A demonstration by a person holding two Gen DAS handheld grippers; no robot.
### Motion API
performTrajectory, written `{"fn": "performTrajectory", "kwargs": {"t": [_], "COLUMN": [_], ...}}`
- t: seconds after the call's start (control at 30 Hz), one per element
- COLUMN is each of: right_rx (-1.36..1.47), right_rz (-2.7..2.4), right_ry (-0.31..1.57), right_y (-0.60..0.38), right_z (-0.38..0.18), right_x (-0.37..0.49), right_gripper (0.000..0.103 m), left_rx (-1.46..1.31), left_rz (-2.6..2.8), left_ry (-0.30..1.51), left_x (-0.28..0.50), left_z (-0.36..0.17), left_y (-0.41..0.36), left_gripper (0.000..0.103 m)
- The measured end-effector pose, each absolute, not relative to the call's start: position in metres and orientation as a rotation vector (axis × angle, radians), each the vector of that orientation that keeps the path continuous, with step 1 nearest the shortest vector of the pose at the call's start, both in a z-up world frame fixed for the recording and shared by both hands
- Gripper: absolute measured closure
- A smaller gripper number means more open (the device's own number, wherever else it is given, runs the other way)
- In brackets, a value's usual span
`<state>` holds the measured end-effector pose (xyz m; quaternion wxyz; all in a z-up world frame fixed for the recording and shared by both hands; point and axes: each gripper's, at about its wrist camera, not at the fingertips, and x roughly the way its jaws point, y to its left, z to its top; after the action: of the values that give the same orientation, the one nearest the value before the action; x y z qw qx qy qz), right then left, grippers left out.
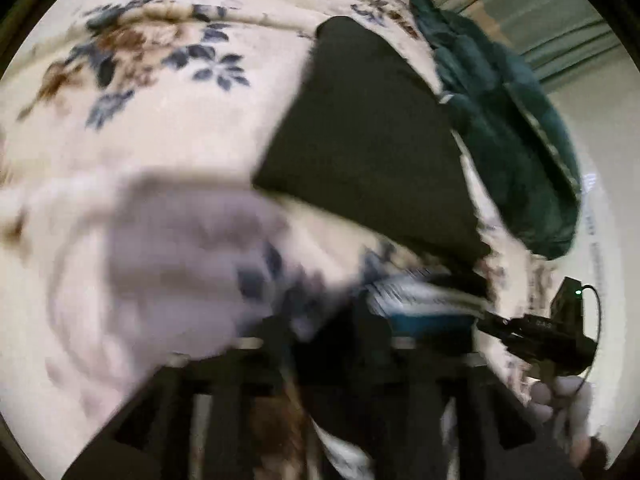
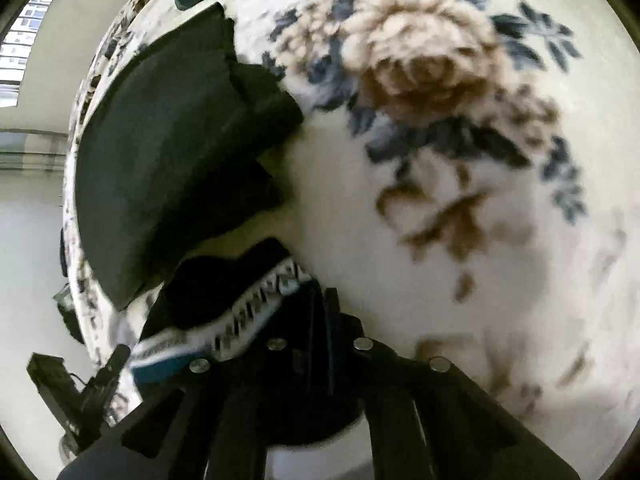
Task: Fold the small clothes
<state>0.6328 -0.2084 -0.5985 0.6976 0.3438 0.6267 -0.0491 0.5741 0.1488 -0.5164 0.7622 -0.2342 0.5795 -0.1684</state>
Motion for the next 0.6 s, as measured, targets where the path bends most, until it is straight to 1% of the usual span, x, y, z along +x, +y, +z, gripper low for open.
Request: {"fn": "performTrajectory", "kwargs": {"t": [0.03, 0.1, 0.13, 0.17, 0.2, 0.23, 0.27, 0.3, 0.33, 0.37, 0.4, 0.43, 0.6], "right_rx": [0.753, 0.737, 0.741, 0.747, 0.769, 0.804, 0.824, 0.855, 0.866, 0.879, 0.857, 0.847, 0.843], "right_rz": [-0.105, -0.095, -0.089, -0.092, -0.097, -0.096, -0.093, -0.087, -0.086, -0.104, -0.124, -0.145, -0.249], "right_ry": [1.383, 1.352, 1.343, 1.350, 1.379, 1.398, 1.417, 1.459, 1.465, 1.430, 1.420, 1.406, 1.352], "right_y": [-0.211, -0.216, -0.216, -0.217, -0.212, -0.214, -0.215, -0.206, -0.206, -0.204, -0.202, -0.201, -0.220], "right_z": [-0.589, -0.575, -0.571, -0.570, -0.575, -0.580, -0.584, -0.596, -0.602, -0.605, -0.603, -0.602, -0.599], "right_x": [0.624, 0.602, 0.586, 0.581, 0.565, 0.551, 0.536, 0.527, 0.511, 0.494, 0.491, 0.490, 0.483], "right_gripper": [0.071, 0.051, 0.051, 0.051, 0.050, 0.050, 0.050, 0.054, 0.081, 0.098, 0.101, 0.101, 0.103], "left_rx": [-0.536, -0.546, -0.537, -0.488, -0.431, -0.370, -0.323, -0.320, -0.334, -0.352, -0.364, -0.377, -0.444], "left_rz": [-0.375, -0.356, -0.358, -0.344, -0.332, -0.328, -0.317, -0.311, -0.301, -0.279, -0.269, -0.257, -0.241], "left_ry": [1.266, 1.298, 1.310, 1.321, 1.313, 1.288, 1.241, 1.211, 1.192, 1.167, 1.158, 1.175, 1.231], "left_x": [0.564, 0.542, 0.535, 0.528, 0.524, 0.519, 0.516, 0.515, 0.516, 0.516, 0.518, 0.521, 0.529], "left_z": [-0.515, -0.521, -0.526, -0.532, -0.534, -0.532, -0.528, -0.524, -0.521, -0.516, -0.516, -0.518, -0.535], "left_y": [0.142, 0.129, 0.119, 0.105, 0.095, 0.087, 0.083, 0.085, 0.088, 0.096, 0.100, 0.104, 0.110], "left_gripper": [0.046, 0.046, 0.046, 0.049, 0.060, 0.075, 0.081, 0.084, 0.086, 0.089, 0.089, 0.092, 0.092]}}
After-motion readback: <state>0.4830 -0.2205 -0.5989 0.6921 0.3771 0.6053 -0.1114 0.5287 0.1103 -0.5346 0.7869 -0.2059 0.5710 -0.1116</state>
